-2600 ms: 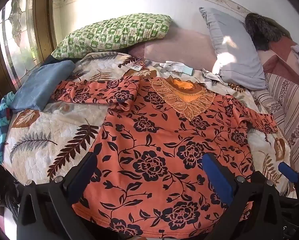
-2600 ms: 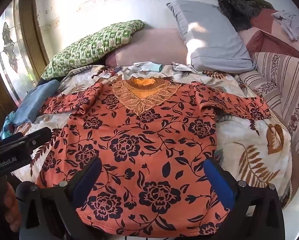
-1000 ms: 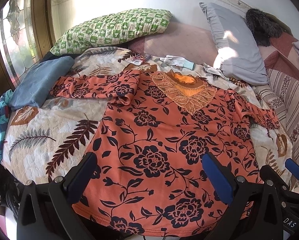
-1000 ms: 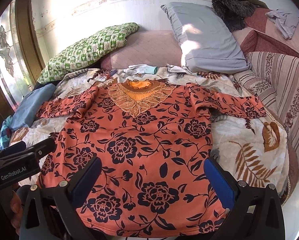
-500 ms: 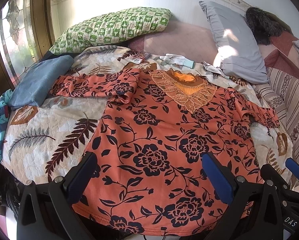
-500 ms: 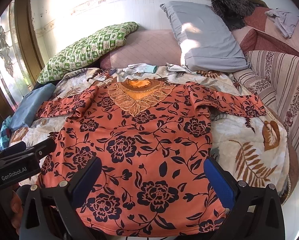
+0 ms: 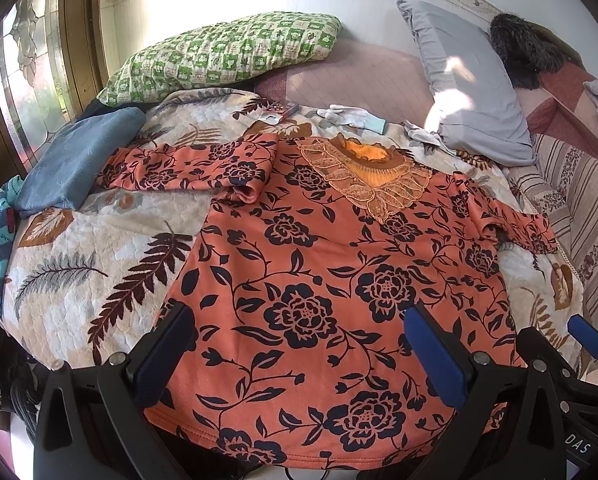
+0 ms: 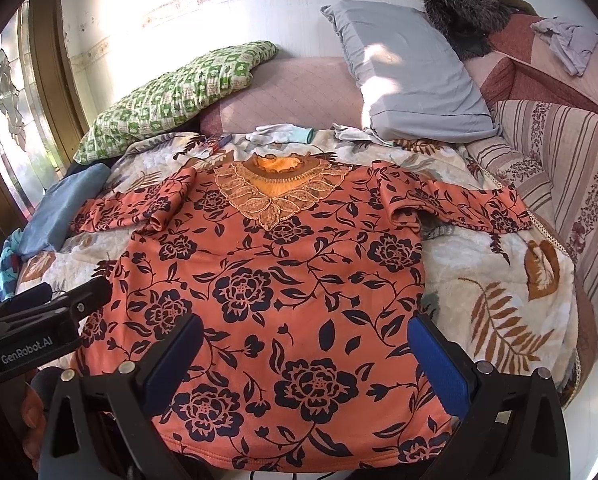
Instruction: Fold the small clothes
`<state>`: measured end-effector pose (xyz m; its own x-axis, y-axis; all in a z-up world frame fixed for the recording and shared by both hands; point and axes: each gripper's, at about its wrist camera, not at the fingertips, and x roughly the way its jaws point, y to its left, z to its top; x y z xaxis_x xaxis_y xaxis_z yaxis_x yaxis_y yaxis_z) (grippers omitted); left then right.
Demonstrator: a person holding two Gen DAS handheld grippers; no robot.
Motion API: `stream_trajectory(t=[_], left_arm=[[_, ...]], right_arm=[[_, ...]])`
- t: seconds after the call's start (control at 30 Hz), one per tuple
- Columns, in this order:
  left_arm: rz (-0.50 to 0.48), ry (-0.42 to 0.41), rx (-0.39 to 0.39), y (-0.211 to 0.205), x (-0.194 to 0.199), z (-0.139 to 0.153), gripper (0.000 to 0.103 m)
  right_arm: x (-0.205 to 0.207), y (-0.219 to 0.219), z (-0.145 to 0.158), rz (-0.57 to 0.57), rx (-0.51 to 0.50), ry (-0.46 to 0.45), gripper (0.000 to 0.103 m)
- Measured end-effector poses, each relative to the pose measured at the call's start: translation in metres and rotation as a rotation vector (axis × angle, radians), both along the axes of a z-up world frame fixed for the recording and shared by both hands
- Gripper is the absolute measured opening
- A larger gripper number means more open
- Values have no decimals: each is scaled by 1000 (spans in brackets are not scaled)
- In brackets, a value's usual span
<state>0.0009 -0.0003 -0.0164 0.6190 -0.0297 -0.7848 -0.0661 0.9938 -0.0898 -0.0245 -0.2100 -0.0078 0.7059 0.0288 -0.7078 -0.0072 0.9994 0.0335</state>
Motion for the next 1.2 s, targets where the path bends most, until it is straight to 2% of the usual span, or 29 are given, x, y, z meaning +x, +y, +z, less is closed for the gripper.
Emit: stream_trajectory(t=[0.93,1.03,1.1,1.2], left_arm=[[-5,19,-6,3,-1,-8,103],[4,58,-18,23,1,-17,103],[62,110,-70,52,3,-29,103],[175,221,-154,99,5,-56,103]], right_arm=[[2,-3,-3,6,11,13,103],[9,-19,-10,34,71,65,103],[21,-47,-25,25,141,147,103],[38,-108,-60,-71,280,310,103]])
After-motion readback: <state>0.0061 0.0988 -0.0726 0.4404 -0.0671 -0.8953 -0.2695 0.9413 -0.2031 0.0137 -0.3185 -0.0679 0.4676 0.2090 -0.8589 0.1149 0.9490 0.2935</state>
